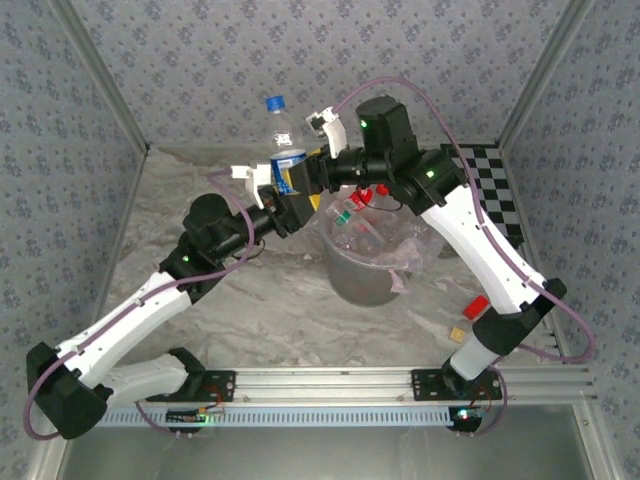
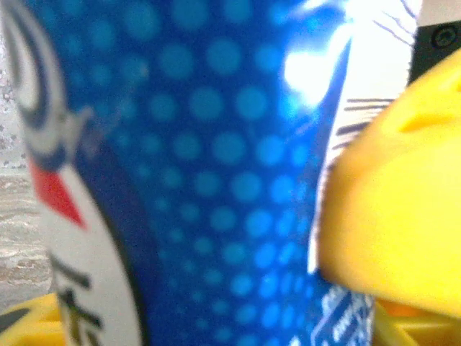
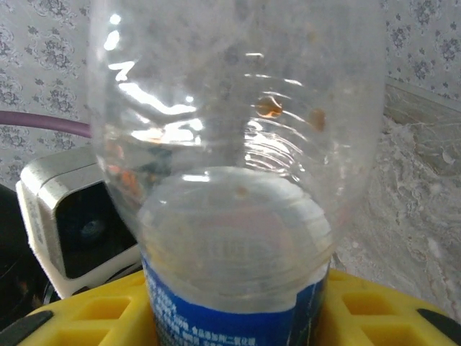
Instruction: Put the plastic bottles in the bin
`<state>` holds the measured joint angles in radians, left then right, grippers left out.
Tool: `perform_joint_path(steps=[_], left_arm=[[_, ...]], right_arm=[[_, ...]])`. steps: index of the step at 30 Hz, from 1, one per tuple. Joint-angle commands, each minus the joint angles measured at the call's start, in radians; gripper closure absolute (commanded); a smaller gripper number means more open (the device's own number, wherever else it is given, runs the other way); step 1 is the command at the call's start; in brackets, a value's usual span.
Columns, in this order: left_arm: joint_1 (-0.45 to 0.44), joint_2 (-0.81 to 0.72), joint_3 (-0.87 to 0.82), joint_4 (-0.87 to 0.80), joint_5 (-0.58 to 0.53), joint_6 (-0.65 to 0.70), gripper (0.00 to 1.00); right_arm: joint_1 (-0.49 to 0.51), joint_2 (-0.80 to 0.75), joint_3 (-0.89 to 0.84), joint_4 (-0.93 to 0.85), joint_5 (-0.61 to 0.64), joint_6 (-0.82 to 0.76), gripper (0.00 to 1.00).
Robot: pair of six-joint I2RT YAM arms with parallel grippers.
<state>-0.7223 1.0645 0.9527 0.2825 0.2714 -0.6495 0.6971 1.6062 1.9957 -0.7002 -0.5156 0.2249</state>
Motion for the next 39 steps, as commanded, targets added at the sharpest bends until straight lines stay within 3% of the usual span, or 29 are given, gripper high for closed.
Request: perform_joint_path(steps=[1,3,7,12,14,16,18,25,32,39], left_arm=[[-0.014,-0.008,0.061,-0.033,0.034,0.054,0.28],[-0.014,-0.03,0.086,-0.125,0.002,0.107,0.18],[-0.011,-0.085,0.097,-0.244,-0.093,0.176,0.11],[-0.008,-0.061,0.1,-0.298,-0.121,0.18,0.11],[-0.006,-0.03,0.1,-0.293,-0.109,0.168,0.11],[0.009,-0.006,0.09,-0.251,-0.057,0.12,0.11],[0.039,0.008,0.083,-0.212,-0.005,0.059,0.11],[0.165,0.053,0.1,-0.176,0.062,-0.101,0.13],[0.175,0.101,0.153,-0.177,0.089,-0.123,0.13],[0.175,0.108,0.17,-0.191,0.087,-0.115,0.14]], right_arm=[[-0.028,-0.031,0.063,-0.036,0.035,-0.03,0.58],[-0.038,-0.052,0.1,-0.096,0.071,-0.077,0.64],[-0.079,-0.084,0.204,-0.272,0.168,-0.22,0.68],[-0.12,-0.099,0.274,-0.538,0.319,-0.476,0.68],[-0.144,-0.133,0.201,-0.511,0.386,-0.573,0.72],[-0.211,-0.141,0.168,-0.505,0.324,-0.657,0.73],[-0.243,-0.133,0.165,-0.529,0.341,-0.713,0.73],[-0.269,-0.154,0.03,-0.589,0.382,-0.916,1.0],[-0.259,-0.348,-0.361,-0.36,0.376,-1.106,1.0],[-0.251,-0.419,-0.465,-0.337,0.346,-1.173,1.0]])
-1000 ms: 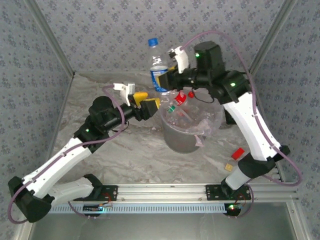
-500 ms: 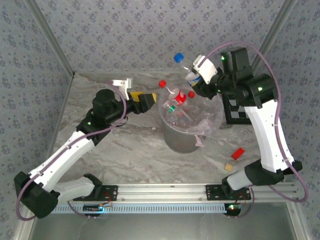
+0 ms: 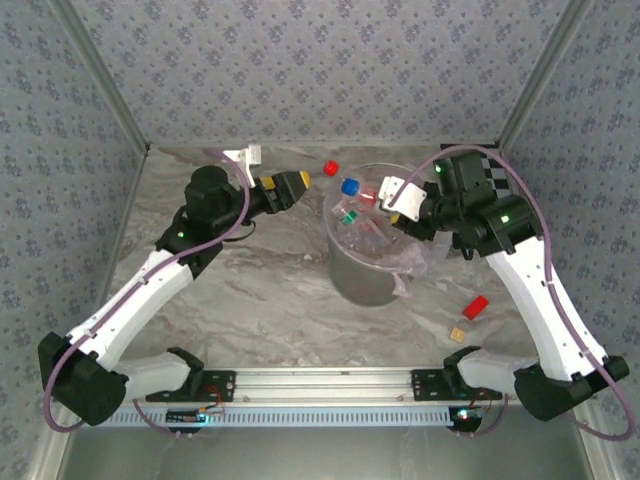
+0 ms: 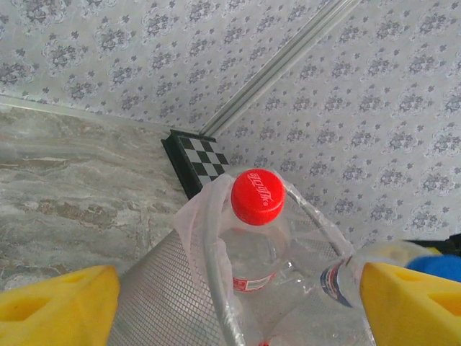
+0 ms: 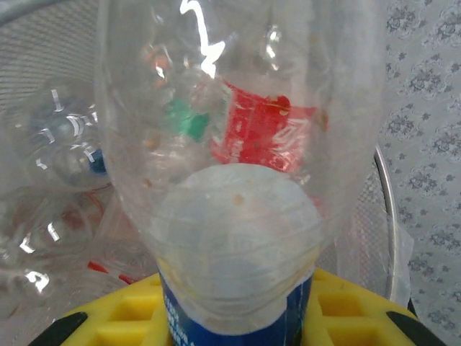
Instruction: Put the plastic bottles in the bin
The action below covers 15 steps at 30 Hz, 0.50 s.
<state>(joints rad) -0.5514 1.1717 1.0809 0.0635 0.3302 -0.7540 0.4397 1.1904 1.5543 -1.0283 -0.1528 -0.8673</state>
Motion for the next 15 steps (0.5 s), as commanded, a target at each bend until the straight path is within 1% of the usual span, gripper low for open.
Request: perform_joint_path(steps=[1,3,4,5,6,7,8,9,12,15], left_arm=[[0.003,0.003,0.042,0.031,0.03,-0.017,0.14],[0.002,0.009,0.044,0.034,0.032,-0.02,0.14],[0.003,0.012,0.046,0.032,0.032,-0.022,0.14],[0.003,0.014,0.047,0.029,0.035,-0.022,0.14],[0.002,0.013,0.051,0.026,0.036,-0.021,0.14],[0.003,0.011,0.052,0.022,0.036,-0.02,0.14],[0.002,0.011,0.052,0.019,0.038,-0.019,0.14],[0.002,0.009,0.052,0.015,0.036,-0.019,0.14],[-0.008,0.002,0.043,0.017,0.032,-0.021,0.16],[-0.037,0.009,0.027,0.024,0.032,-0.032,0.18]], right_arm=[[0.015,-0.005,-0.022,-0.008,-0.016,-0.084,0.86],[0.036,-0.01,-0.017,-0.005,-0.013,-0.101,0.6],[0.048,-0.015,-0.012,0.002,-0.009,-0.111,0.31],[0.059,-0.022,-0.007,0.009,-0.006,-0.12,0.17],[0.064,-0.028,-0.001,0.015,-0.007,-0.127,0.16],[0.068,-0.036,0.006,0.023,-0.012,-0.132,0.1],[0.068,-0.042,0.013,0.029,-0.018,-0.136,0.06],[0.07,-0.049,0.02,0.041,-0.019,-0.136,0.0],[0.07,-0.073,0.034,0.077,-0.022,-0.115,0.0],[0.07,-0.087,0.048,0.129,-0.026,-0.015,0.0]])
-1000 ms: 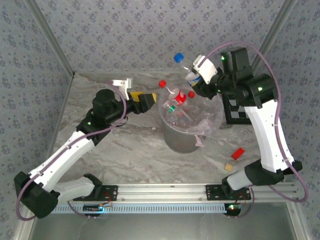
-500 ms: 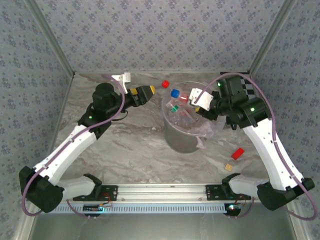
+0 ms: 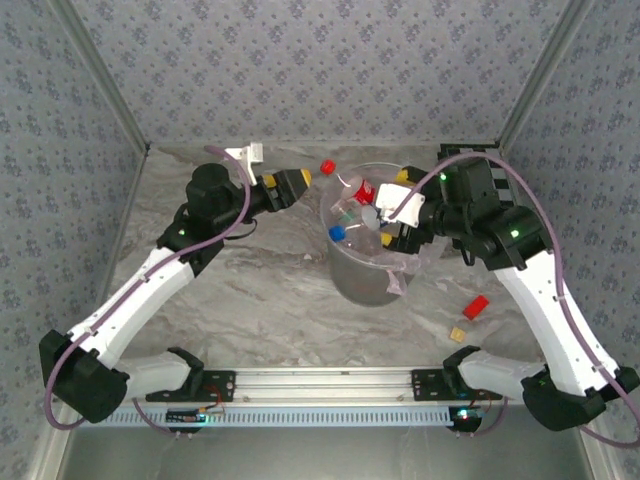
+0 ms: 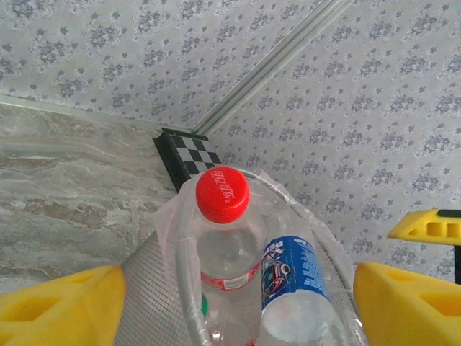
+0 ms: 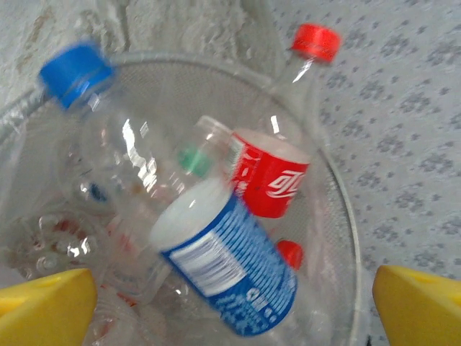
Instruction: Put the plastic bottles in the bin
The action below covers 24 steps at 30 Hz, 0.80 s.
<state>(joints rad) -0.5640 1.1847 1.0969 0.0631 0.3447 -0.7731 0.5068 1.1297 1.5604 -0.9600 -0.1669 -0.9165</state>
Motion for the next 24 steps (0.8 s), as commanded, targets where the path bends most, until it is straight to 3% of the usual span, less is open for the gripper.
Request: perform_joint_path(steps=[1,5,11,16,24], left_arm=[[-0.039,-0.002,0.007,0.023,0.021,-0.009,0.19],[-0.094,-0.012,0.008,-0.02,0.025,0.044,0.24],[-0.146,-0.027,0.005,-0.149,0.015,0.14,0.35],[-0.157,-0.01,0.023,-0.254,-0.065,0.191,0.39],[-0.152,0.028,0.049,-0.215,-0.073,0.182,0.4]], right_arm=[[0.005,-0.026,0.05,0.082,-0.012,0.093,0.01],[0.005,0.0,0.091,0.11,-0.011,0.329,0.15],[0.008,0.064,0.121,0.045,0.139,0.636,0.37],[0.033,0.09,0.049,0.042,0.193,0.705,0.43],[0.036,0.108,-0.124,0.066,0.182,0.763,0.45]])
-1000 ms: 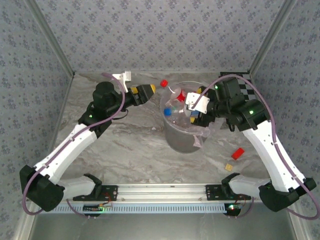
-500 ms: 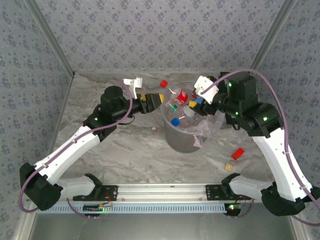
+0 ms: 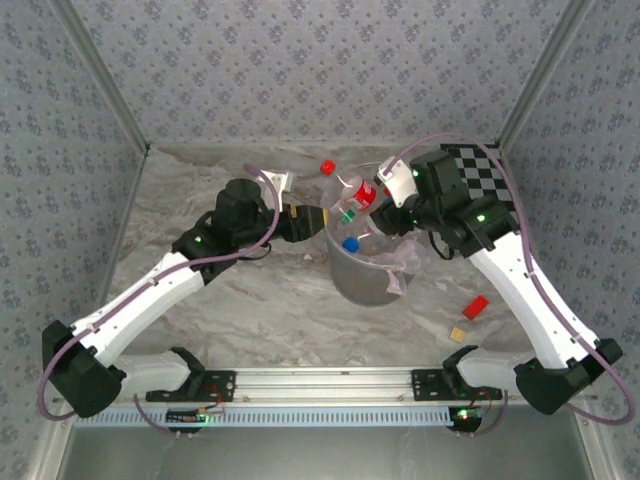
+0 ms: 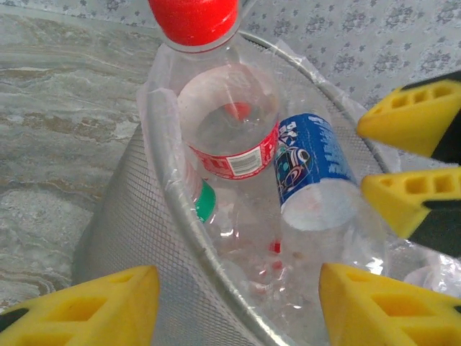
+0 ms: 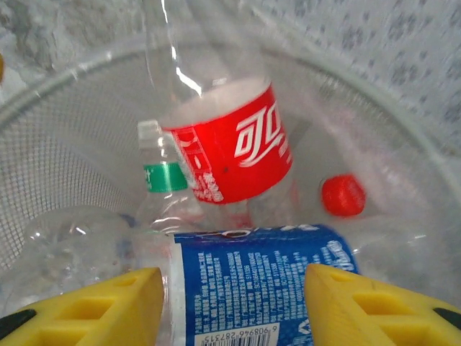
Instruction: Put the plastic bottles in the bin
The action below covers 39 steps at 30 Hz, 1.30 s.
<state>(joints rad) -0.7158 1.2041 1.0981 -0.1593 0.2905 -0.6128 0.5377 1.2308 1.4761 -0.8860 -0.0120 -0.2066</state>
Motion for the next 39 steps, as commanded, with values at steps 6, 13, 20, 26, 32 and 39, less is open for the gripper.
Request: perform_joint_path(steps=[6,13,20,26,32,39], left_arm=[[0.039,0.061,0.142,0.015,-0.022,0.01,0.41],[0.07,0.141,0.254,0.064,-0.074,0.005,0.34],[0.082,0.238,0.354,0.069,-0.129,0.017,0.37],[0.082,0.326,0.474,-0.038,-0.116,0.089,0.39],[0.069,0.362,0.499,-0.061,-0.085,0.104,0.44],[0.047,0.348,0.475,-0.097,-0.098,0.127,0.6]], right_arm=[[0.005,0.021,-0.075,-0.005,0.032,0.065,0.45],[-0.005,-0.006,0.0,0.014,0.008,0.117,0.38],[-0.042,-0.018,0.073,0.058,-0.049,0.121,0.33],[-0.067,-0.049,0.044,0.077,-0.056,0.129,0.33],[-0.079,-0.058,0.026,0.078,-0.068,0.132,0.32],[-0.088,-0.058,-0.002,0.099,-0.071,0.149,0.32]])
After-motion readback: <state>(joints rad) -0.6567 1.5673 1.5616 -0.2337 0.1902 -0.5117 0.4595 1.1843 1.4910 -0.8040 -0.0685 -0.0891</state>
